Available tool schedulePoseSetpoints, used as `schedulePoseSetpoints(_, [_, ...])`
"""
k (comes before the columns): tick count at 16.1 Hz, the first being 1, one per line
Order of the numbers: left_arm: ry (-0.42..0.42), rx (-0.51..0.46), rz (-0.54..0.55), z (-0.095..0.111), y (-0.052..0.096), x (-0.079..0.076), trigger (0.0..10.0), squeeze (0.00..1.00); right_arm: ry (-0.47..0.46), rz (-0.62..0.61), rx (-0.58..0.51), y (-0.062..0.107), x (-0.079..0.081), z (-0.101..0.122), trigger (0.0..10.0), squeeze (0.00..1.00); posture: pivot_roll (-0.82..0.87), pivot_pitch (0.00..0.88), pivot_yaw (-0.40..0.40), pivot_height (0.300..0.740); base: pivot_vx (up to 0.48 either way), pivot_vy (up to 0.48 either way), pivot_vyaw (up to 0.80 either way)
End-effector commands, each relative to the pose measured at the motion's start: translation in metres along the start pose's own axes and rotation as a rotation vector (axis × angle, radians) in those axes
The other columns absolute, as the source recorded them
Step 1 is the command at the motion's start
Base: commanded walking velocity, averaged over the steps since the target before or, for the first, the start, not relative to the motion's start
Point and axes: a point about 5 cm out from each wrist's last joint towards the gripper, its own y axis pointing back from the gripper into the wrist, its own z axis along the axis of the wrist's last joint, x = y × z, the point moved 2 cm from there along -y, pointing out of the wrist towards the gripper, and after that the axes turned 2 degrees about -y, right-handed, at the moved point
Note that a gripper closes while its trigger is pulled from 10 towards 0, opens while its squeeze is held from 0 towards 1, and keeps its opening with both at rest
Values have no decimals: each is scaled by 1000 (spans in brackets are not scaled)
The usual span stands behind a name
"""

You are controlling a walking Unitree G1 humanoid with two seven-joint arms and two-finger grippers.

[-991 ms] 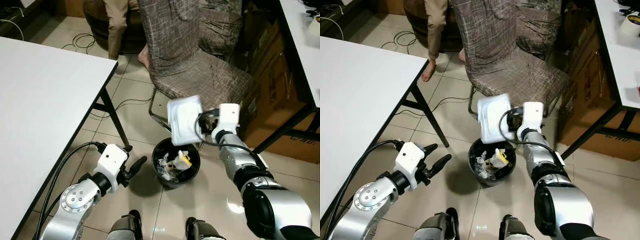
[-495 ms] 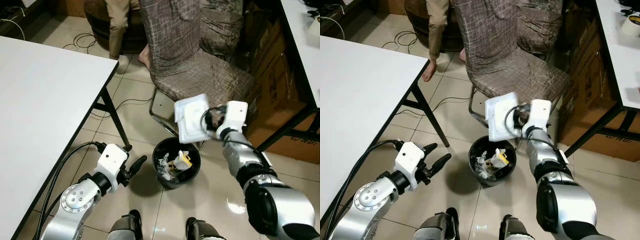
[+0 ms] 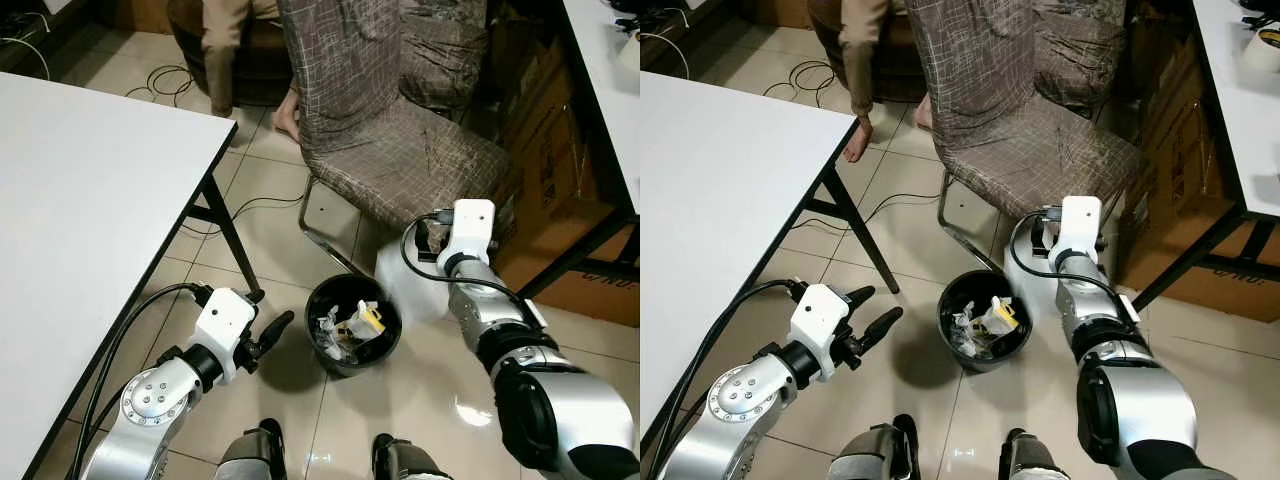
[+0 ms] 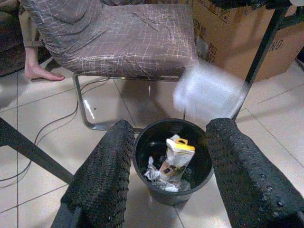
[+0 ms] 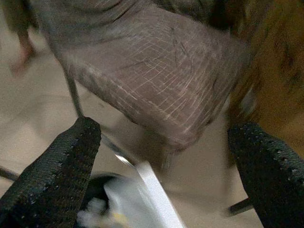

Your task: Picking trash to rubbish bin

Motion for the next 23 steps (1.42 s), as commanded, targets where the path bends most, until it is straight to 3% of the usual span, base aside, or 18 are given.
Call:
schedulePoseSetpoints(1, [-5,17,-3,-4,2,-3,10000,0,-153,-8,16,0,0,-2,10000,0,40,249,24,740,0,0,0])
schedulePoseSetpoints(2, [-5,17,-3,-4,2,-3,10000,0,-19,7,3,0,-1,-1,10000,0,40,248,22,740,0,0,0])
schedulePoseSetpoints(4, [-6,17,-1,-4,2,-3,10000,0,-138,23,0,1,1,-2,10000,0,41,248,20,740,0,0,0])
schedulePoseSetpoints(9, [12,21,39,-6,2,1,10000,0,-118,71,-51,2,6,3,10000,0,28,242,17,740,0,0,0])
schedulePoseSetpoints(10, [55,36,80,-9,0,4,10000,0,-109,104,-69,5,10,-1,10000,0,23,236,12,740,0,0,0])
schedulePoseSetpoints(14, [84,33,145,-11,0,11,10000,0,-110,142,-135,16,9,-8,10000,0,8,212,-3,740,0,0,0])
schedulePoseSetpoints(18, [159,-5,249,-2,14,16,10000,0,-158,201,-215,53,9,-9,10000,0,-8,162,-7,740,0,0,0])
schedulePoseSetpoints(20, [160,-73,250,23,17,15,10000,0,-109,287,-245,92,21,0,10000,0,-32,101,-6,740,0,0,0])
schedulePoseSetpoints(21, [160,-73,250,23,17,15,10000,0,-109,287,-245,92,21,0,10000,0,-32,101,-6,740,0,0,0])
schedulePoseSetpoints(22, [165,-128,247,42,12,16,10000,0,-125,296,-292,107,25,20,10000,0,-29,82,-15,740,0,0,0])
schedulePoseSetpoints(23, [169,-140,247,46,11,17,10000,0,-132,296,-298,109,26,25,10000,0,-30,75,-17,740,0,0,0])
